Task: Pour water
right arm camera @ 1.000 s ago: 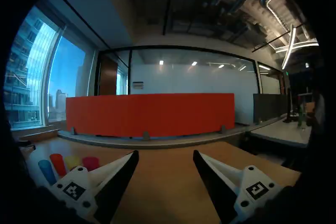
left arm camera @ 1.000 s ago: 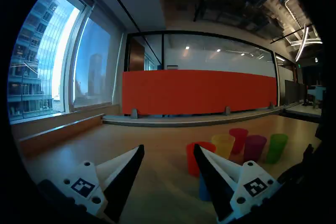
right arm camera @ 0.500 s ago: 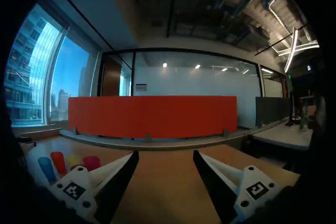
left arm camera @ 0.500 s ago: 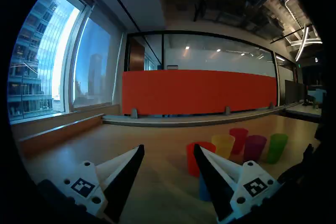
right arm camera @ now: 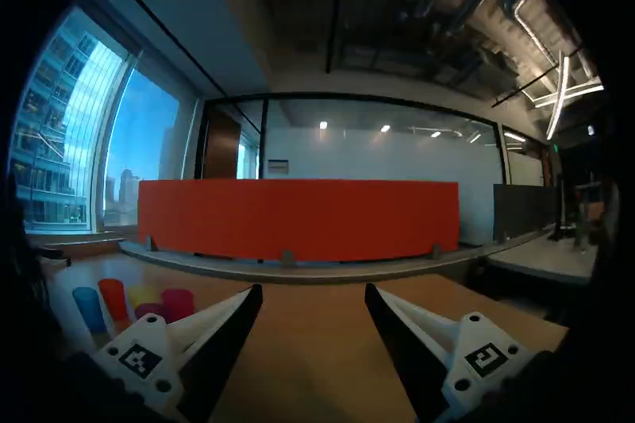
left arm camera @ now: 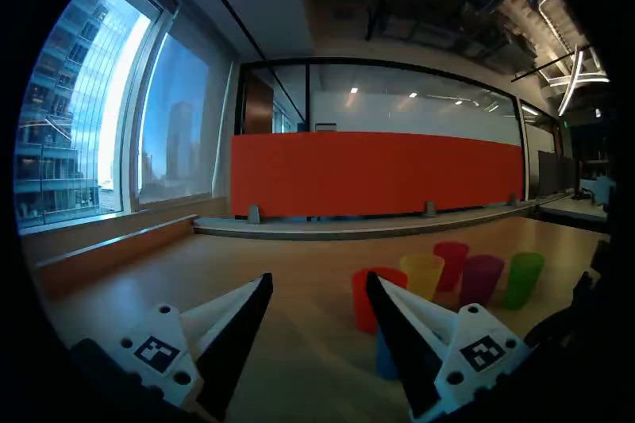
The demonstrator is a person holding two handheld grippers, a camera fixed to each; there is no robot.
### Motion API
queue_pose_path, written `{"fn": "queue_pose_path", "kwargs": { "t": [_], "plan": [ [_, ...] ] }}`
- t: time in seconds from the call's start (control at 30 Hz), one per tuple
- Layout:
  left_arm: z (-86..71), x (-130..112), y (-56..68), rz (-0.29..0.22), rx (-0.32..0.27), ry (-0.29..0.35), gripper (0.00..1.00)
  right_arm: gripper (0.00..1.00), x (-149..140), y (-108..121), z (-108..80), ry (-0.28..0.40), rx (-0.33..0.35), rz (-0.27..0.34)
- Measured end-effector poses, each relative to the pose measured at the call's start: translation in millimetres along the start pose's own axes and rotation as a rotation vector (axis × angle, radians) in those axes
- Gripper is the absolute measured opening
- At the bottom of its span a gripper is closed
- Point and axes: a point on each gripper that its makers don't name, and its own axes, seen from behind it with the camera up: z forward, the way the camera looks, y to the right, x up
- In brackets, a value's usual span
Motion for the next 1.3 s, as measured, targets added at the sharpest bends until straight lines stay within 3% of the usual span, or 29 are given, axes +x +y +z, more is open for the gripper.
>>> {"fn": "queue_pose_path", "kwargs": {
  "t": [0.6, 1.07, 1.3],
  "plan": [
    [0.0, 0, -1.1, 0.0, 0.0, 0.0, 0.87, 1.0, -40, 2, 6.2, -0.037, -0.012, -0.001],
    [-0.2, 0, -0.5, 0.0, 0.0, 0.0, 0.87, 1.0, -52, 7, 8.3, -0.059, -0.017, -0.021],
    [-0.1, 0, -0.3, 0.0, 0.0, 0.0, 0.87, 1.0, -59, 13, 11.9, -0.068, -0.023, -0.002]
  ]
}}
